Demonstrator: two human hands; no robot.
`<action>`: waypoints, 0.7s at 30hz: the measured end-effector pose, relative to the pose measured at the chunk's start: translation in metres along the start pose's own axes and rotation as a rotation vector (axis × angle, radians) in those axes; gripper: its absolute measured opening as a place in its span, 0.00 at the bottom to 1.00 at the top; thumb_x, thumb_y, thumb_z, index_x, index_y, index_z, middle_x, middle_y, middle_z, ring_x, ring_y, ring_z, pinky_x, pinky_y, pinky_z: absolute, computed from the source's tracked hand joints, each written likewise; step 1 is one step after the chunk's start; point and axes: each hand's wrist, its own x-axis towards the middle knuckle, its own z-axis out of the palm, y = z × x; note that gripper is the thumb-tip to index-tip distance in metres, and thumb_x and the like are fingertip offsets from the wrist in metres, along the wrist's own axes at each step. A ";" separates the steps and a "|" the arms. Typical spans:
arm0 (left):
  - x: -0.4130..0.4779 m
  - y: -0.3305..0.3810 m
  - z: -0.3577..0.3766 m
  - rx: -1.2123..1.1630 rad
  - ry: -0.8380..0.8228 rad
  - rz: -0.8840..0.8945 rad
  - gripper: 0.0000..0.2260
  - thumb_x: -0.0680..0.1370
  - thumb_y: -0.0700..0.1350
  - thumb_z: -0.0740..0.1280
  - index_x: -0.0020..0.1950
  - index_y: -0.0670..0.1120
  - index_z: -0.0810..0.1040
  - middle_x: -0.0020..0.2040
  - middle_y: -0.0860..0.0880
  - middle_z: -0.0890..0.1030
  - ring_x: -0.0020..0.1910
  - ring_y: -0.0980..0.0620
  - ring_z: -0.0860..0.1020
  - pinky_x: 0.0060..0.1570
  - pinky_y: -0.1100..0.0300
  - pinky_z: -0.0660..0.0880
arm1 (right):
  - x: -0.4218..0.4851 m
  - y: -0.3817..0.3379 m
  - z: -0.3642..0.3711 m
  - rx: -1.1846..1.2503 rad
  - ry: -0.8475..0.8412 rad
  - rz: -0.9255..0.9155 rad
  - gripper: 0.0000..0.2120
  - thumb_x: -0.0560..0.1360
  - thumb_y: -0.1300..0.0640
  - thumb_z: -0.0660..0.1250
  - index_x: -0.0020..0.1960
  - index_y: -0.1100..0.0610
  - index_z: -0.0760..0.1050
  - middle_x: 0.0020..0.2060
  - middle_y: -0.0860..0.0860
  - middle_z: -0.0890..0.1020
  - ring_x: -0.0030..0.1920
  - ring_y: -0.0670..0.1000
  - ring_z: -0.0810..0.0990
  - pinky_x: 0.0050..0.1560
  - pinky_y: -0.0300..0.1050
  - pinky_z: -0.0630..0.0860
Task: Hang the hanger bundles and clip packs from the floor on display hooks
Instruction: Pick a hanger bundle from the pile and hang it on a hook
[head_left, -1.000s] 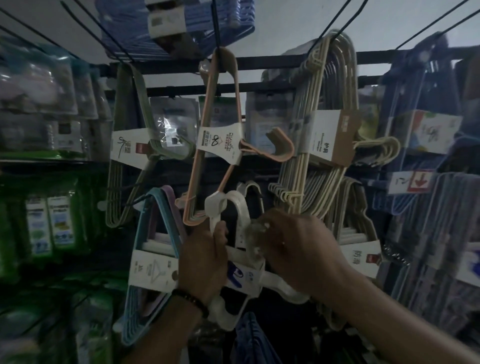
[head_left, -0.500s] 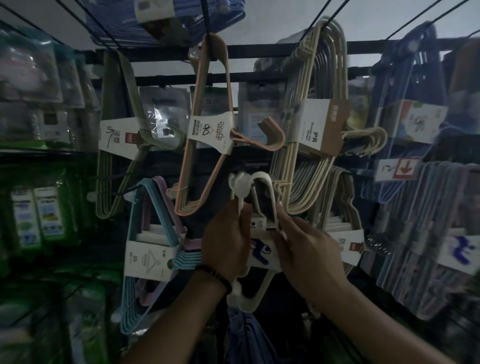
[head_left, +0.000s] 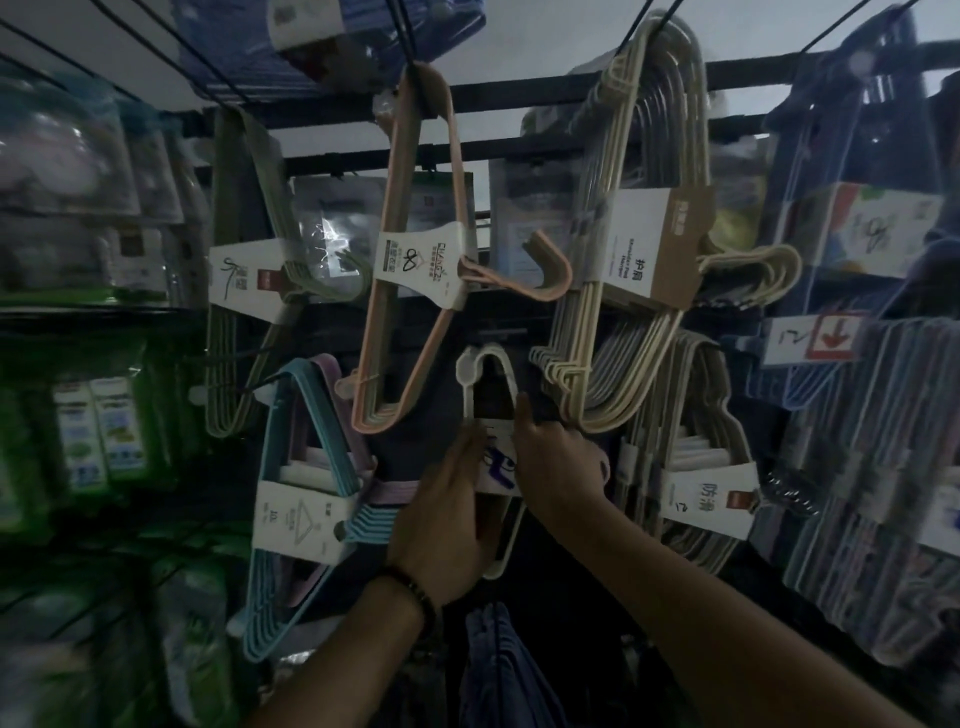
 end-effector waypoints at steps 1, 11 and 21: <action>0.003 -0.001 0.002 0.053 -0.038 -0.006 0.38 0.83 0.57 0.66 0.86 0.54 0.47 0.86 0.56 0.49 0.83 0.50 0.59 0.77 0.51 0.67 | 0.004 -0.001 0.001 -0.021 -0.013 0.016 0.34 0.84 0.63 0.59 0.85 0.57 0.46 0.50 0.57 0.85 0.47 0.60 0.85 0.33 0.49 0.70; 0.010 0.005 0.004 0.312 -0.125 -0.121 0.29 0.81 0.57 0.64 0.81 0.54 0.64 0.87 0.52 0.44 0.72 0.40 0.67 0.64 0.45 0.76 | 0.011 0.014 0.035 0.125 0.001 -0.034 0.38 0.81 0.58 0.65 0.85 0.59 0.50 0.73 0.57 0.73 0.70 0.58 0.76 0.63 0.51 0.76; -0.114 0.023 -0.055 0.407 0.128 -0.456 0.06 0.81 0.54 0.66 0.58 0.58 0.77 0.58 0.57 0.76 0.55 0.50 0.76 0.50 0.52 0.81 | -0.114 -0.037 0.053 0.614 -0.080 -0.190 0.23 0.81 0.55 0.67 0.75 0.50 0.67 0.75 0.54 0.64 0.75 0.58 0.66 0.71 0.54 0.72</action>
